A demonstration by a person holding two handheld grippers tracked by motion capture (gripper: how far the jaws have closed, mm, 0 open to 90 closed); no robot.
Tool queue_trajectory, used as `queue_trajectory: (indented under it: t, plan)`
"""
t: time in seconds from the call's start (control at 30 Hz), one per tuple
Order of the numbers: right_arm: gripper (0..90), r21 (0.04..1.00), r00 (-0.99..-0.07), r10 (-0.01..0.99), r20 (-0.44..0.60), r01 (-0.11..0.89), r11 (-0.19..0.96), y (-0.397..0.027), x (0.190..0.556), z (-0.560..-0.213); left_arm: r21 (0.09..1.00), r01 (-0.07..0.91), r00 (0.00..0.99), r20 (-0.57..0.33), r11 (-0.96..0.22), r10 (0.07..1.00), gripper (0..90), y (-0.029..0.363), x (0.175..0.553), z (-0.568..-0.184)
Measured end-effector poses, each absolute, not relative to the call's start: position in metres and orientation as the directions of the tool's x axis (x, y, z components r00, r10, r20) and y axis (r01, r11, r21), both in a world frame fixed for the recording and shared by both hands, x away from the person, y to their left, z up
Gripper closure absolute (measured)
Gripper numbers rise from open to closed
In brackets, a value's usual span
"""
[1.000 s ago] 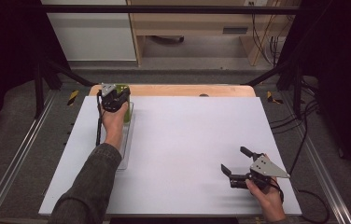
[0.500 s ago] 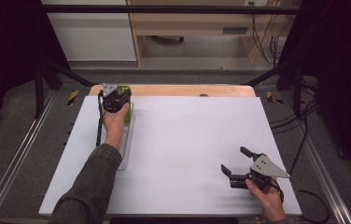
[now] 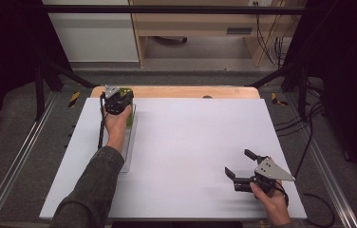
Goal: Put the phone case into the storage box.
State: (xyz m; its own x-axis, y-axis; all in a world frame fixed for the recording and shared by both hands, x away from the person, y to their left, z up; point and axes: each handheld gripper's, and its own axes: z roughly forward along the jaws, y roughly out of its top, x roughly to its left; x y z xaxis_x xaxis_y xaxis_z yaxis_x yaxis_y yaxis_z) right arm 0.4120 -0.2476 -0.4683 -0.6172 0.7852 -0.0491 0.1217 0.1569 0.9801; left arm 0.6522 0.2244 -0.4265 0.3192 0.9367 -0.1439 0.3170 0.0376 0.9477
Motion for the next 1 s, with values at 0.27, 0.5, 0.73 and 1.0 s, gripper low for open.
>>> queue_trajectory:
  t: [0.27,0.5,0.73,1.0]
  plan:
    - [4.0,0.981,-0.616,0.786,-0.046,0.123,0.153,-0.248,0.412,-0.468,0.946,0.324,0.318,-0.124,0.014,0.940,87.1,0.223,0.653,-0.428]
    - [4.0,0.981,-0.616,0.787,-0.045,0.123,0.153,-0.248,0.412,-0.468,0.942,0.335,0.317,-0.115,0.002,0.941,86.7,0.222,0.653,-0.429]
    - [4.0,0.981,-0.616,0.786,-0.046,0.121,0.153,-0.248,0.412,-0.468,0.938,0.346,0.316,-0.106,-0.010,0.943,85.1,0.223,0.653,-0.429]
    - [3.9,0.982,-0.611,0.790,-0.042,0.120,0.145,-0.250,0.411,-0.467,0.941,0.336,0.318,-0.074,-0.040,0.945,61.8,0.218,0.645,-0.419]
